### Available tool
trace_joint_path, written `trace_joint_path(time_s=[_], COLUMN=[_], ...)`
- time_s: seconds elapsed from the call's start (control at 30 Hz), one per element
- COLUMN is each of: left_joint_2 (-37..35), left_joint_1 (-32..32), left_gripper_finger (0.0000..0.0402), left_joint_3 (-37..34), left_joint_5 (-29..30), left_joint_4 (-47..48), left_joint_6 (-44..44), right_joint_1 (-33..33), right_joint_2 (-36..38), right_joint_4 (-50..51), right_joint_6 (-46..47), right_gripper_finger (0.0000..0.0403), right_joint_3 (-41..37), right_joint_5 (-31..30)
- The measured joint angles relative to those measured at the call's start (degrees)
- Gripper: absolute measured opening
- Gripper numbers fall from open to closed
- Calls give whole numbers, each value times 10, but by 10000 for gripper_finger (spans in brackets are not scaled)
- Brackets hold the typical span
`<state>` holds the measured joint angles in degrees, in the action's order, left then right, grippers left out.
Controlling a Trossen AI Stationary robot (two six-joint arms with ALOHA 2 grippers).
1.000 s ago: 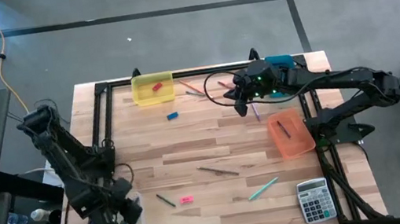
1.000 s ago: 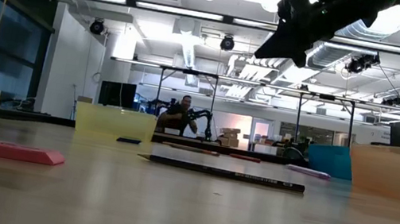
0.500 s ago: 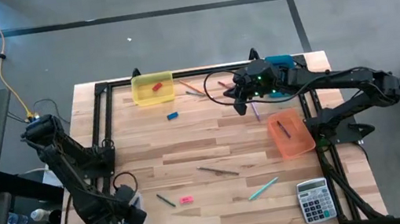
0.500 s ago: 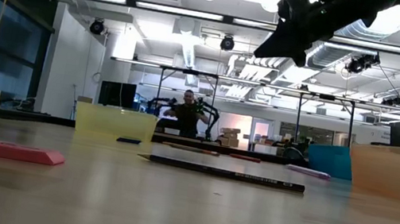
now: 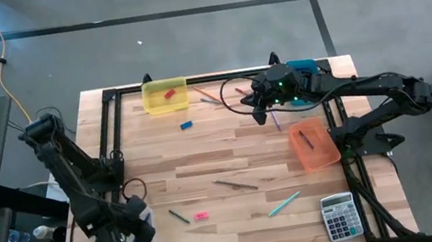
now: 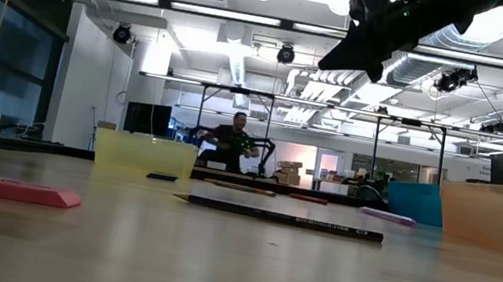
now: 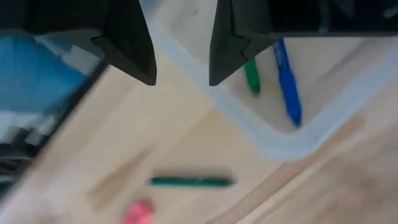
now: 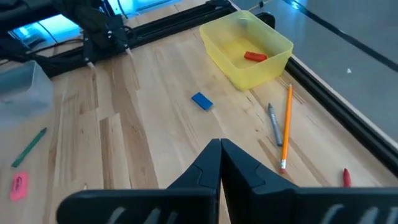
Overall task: Sort crayons/erasers/pens/pencils in bins
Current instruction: Put the red crayon into the orange bin
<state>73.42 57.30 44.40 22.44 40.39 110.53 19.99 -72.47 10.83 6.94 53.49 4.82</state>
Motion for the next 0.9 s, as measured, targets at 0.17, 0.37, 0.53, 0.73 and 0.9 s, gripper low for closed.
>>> trace_joint_path(time_s=[0.17,0.37,0.53,0.73,0.9], left_joint_2=[-69,-130,-152,-148,-102], left_joint_1=[-34,-131,-285,-527,-660], left_gripper_finger=[110,44,4,1,0], left_joint_3=[15,14,-13,-54,-61], left_joint_5=[30,97,143,32,-109], left_joint_4=[6,-1,-50,-331,-506], left_joint_6=[-150,-336,-555,-829,-907], right_joint_1=[0,-1,-1,-1,-1], right_joint_2=[0,0,0,0,0], right_joint_4=[-2,-8,-28,-70,-72], right_joint_6=[-30,-48,-73,-27,14], right_gripper_finger=[0,0,0,0,0], right_joint_3=[0,0,0,0,0], right_joint_5=[1,32,35,22,9])
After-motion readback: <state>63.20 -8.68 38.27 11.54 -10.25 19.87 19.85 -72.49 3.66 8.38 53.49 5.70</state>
